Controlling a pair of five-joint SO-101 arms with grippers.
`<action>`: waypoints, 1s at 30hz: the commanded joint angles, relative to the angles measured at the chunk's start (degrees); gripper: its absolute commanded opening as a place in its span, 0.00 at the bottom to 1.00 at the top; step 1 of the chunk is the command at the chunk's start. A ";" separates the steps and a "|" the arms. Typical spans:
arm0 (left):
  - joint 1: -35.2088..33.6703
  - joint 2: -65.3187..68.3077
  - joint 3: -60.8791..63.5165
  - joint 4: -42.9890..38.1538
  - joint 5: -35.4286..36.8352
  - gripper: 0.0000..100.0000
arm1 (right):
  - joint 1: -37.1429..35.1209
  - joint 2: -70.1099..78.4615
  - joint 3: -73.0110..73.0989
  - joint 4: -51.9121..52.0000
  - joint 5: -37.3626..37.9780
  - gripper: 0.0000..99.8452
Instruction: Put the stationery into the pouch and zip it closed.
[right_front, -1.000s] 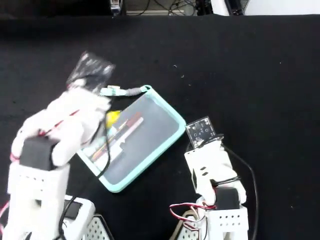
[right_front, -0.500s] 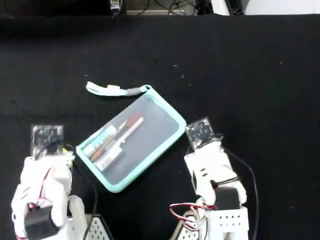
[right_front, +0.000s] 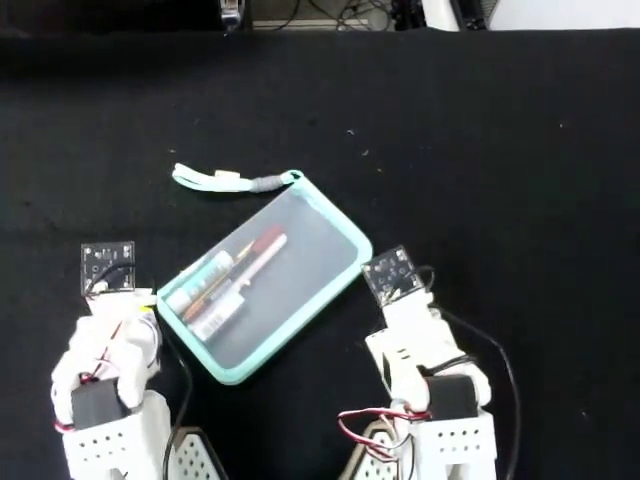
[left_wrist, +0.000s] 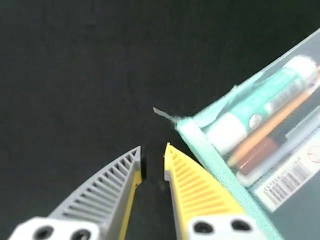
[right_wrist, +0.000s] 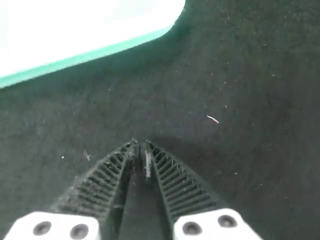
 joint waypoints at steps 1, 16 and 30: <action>0.66 -1.67 3.47 -0.79 2.55 0.09 | -0.53 -3.47 0.13 0.09 -6.68 0.01; 2.86 -1.14 5.14 -1.23 12.84 0.09 | -0.35 -3.47 0.13 0.18 -18.46 0.01; 2.24 -1.05 5.14 -0.70 13.89 0.09 | -0.18 -4.35 0.04 0.44 -18.46 0.01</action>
